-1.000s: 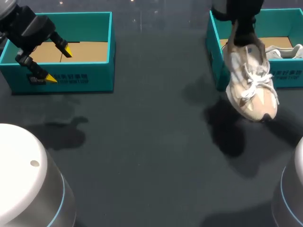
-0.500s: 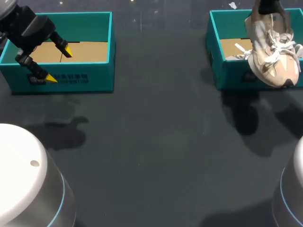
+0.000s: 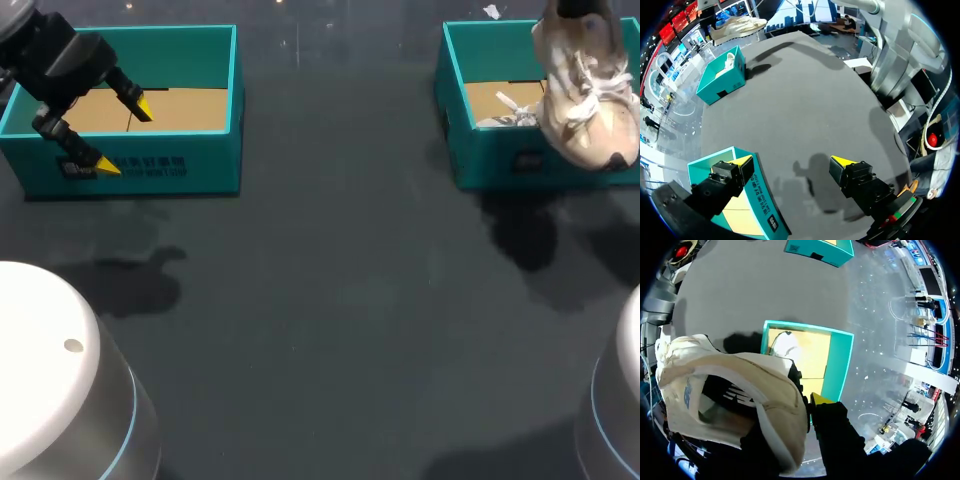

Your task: Take the shoe out of the shoebox, open the shoe tongue, remove and reinsert the insole, then place the shoe into the shoebox

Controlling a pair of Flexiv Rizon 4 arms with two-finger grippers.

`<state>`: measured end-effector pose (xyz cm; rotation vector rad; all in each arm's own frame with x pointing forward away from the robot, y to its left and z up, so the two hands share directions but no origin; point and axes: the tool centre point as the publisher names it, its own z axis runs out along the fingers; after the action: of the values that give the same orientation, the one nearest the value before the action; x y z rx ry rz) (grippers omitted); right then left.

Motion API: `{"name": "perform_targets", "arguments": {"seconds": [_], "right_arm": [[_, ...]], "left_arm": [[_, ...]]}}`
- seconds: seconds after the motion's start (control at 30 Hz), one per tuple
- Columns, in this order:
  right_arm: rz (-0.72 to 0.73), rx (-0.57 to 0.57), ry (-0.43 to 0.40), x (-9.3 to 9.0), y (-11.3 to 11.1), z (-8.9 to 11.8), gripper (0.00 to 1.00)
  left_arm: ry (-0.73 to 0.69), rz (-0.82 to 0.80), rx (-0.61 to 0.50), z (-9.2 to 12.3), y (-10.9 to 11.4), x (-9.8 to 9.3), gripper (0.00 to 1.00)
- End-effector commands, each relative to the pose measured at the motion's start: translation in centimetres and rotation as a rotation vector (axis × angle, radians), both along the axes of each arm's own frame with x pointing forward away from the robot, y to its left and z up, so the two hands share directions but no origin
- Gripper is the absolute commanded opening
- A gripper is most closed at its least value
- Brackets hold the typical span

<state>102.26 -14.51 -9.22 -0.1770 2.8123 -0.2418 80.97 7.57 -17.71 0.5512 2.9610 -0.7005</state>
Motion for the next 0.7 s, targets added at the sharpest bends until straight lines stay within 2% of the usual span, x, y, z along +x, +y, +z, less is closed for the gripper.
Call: {"name": "perform_targets", "arguments": {"seconds": [0.03,0.2,0.33,0.7], "right_arm": [[0.042,0.004,0.038,3.9,-2.8,1.0,0.0],[0.077,-0.008,0.039,7.7,-6.1,1.7,0.0],[0.105,-0.006,0.049,10.4,-7.4,1.7,0.0],[0.105,-0.006,0.049,10.4,-7.4,1.7,0.0]], "left_arm": [[0.001,-0.001,0.003,0.0,0.0,0.1,1.0],[0.001,-0.001,0.003,0.0,0.0,0.1,1.0],[0.001,-0.001,0.003,0.0,0.0,0.1,1.0],[0.001,-0.001,0.003,0.0,0.0,0.1,1.0]]}}
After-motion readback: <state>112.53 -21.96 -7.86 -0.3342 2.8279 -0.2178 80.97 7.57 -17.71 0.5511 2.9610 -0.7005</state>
